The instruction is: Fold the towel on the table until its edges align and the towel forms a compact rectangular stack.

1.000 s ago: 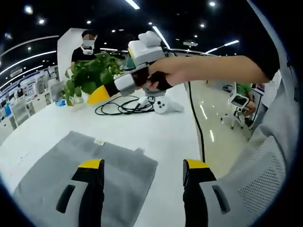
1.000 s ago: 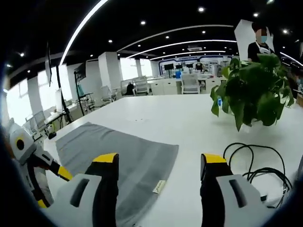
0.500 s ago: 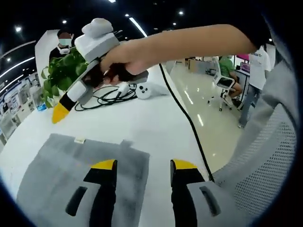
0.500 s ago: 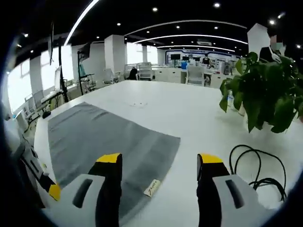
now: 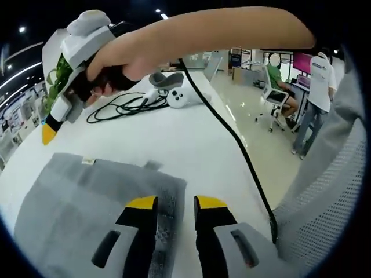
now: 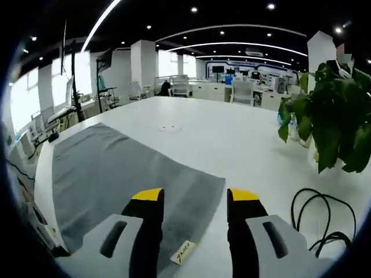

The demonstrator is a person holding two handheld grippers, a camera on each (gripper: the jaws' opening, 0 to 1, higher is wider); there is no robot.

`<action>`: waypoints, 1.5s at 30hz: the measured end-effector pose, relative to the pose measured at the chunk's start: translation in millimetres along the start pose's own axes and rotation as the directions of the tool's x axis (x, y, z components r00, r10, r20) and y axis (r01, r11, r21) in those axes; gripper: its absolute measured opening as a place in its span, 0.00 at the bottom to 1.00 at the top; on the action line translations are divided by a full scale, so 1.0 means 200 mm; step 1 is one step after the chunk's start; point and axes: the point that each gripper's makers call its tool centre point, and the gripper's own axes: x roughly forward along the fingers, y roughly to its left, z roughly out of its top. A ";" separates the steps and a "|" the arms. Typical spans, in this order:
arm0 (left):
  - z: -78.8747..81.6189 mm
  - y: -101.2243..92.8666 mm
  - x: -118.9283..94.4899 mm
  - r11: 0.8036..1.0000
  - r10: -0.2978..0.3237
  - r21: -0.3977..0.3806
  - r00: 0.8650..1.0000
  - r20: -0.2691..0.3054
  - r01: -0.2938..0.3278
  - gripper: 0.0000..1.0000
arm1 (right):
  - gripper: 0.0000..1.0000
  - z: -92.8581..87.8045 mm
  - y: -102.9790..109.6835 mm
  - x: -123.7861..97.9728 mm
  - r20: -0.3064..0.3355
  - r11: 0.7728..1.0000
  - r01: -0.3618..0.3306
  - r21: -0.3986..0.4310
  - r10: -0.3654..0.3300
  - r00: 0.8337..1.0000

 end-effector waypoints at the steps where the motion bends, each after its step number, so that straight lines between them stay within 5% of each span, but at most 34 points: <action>1: 0.00 0.00 0.01 1.000 -0.002 0.000 1.000 -0.001 0.002 0.25 | 0.43 -0.01 0.00 0.01 0.001 1.000 -0.004 0.014 0.004 1.000; 10: 0.01 -0.01 0.01 1.000 -0.014 0.007 1.000 -0.002 0.014 0.24 | 0.40 -0.07 -0.03 0.08 -0.016 0.998 0.000 0.064 0.001 1.000; 19: -0.01 0.07 0.01 1.000 0.014 -0.014 1.000 -0.003 -0.014 0.04 | 0.37 -0.09 -0.04 0.15 -0.038 0.999 -0.002 0.046 0.004 0.999; 30: -0.02 0.07 0.02 0.998 0.024 -0.050 1.000 0.002 -0.024 0.03 | 0.33 -0.10 -0.08 0.25 -0.042 0.997 0.019 0.076 -0.016 0.999; 45: -0.03 0.07 0.02 0.996 0.023 -0.091 0.999 0.024 -0.021 0.03 | 0.21 -0.22 -0.20 0.38 -0.087 0.990 0.098 0.103 -0.089 0.992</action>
